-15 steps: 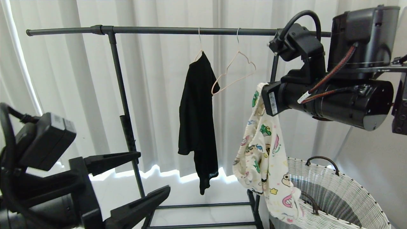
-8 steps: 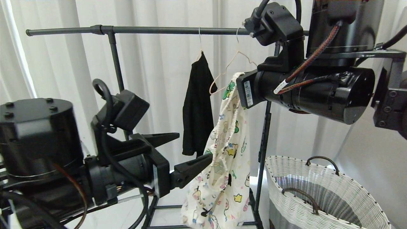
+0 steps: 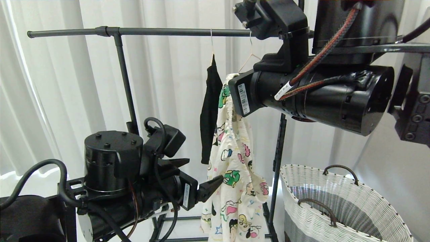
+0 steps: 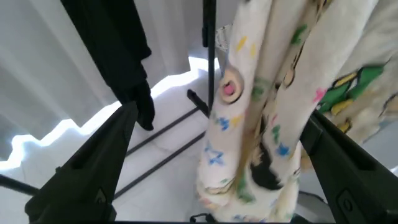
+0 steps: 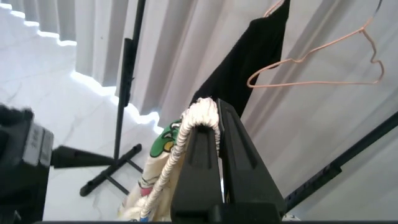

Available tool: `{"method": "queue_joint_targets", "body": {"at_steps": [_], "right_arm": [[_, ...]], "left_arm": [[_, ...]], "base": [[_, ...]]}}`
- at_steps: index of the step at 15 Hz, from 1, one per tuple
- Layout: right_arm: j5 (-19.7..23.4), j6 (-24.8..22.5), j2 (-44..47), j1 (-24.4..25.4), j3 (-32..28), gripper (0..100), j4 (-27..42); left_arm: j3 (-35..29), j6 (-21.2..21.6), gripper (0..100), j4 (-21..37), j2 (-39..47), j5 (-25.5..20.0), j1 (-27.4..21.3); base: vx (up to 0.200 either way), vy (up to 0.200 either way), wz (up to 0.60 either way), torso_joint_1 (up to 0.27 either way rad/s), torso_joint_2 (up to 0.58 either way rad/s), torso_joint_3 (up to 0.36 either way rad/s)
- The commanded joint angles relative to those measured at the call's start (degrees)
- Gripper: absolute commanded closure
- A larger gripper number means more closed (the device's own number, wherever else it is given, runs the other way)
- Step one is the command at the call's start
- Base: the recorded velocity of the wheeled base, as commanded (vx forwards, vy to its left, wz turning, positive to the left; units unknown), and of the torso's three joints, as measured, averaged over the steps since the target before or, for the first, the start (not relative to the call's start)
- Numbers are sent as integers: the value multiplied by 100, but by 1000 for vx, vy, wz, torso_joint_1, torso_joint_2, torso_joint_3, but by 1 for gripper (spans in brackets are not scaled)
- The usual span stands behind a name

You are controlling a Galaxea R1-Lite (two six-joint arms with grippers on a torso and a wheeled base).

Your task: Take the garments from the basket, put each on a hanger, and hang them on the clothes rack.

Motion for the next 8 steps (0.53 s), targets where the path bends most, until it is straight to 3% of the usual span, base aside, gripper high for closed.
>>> {"method": "queue_joint_targets", "body": {"at_steps": [1,6,8], "right_arm": [[1,-3,49,10,-23,100,-17],[1,-3,154,-34,-23,100,-43],[1,-3,163,-34,-23,100,-43]], "left_arm": [[178,-6,0,-119,-87,-39,-193],[239,-15,0,-1024,-140,-83,-492],[239,-15,0,-1077,-148,-65,-501]], "base": [[0,0,0,0,0,0],[0,0,0,0,0,0],[0,0,0,0,0,0]]}}
